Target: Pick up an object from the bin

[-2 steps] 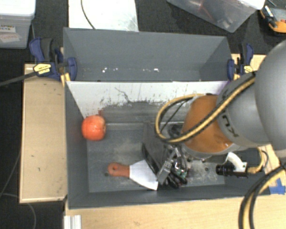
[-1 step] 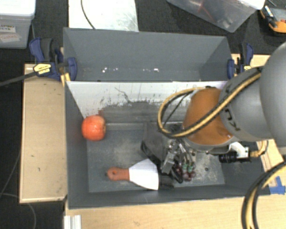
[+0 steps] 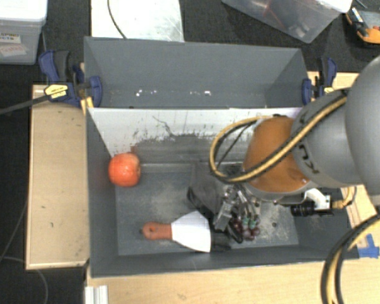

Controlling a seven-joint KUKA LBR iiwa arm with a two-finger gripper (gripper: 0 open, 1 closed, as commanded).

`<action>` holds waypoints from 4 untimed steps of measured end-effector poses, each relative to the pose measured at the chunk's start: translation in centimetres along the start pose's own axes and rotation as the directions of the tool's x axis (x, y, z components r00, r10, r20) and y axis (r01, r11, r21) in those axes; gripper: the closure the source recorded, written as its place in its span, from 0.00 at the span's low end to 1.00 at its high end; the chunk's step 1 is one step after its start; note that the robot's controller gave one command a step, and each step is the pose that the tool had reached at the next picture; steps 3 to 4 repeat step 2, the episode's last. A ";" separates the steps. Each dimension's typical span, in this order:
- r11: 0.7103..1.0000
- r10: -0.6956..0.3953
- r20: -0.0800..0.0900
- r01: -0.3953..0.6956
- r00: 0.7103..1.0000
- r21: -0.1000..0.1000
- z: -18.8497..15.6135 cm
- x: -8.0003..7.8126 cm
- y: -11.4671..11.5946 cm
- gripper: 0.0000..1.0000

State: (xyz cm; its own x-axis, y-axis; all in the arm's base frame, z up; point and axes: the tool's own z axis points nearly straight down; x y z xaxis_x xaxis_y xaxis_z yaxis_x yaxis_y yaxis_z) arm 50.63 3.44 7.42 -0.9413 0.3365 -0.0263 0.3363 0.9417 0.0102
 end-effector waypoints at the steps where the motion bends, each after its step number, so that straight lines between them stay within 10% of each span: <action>1: 1.000 0.000 -0.008 0.000 1.000 0.003 -1.6 0.2 -0.1 1.00; 4: 1.000 -0.004 -0.007 0.004 1.000 0.002 -5.3 0.1 0.0 1.00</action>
Offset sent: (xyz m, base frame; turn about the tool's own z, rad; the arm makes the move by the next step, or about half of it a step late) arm -0.0013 -0.0003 0.0291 0.0000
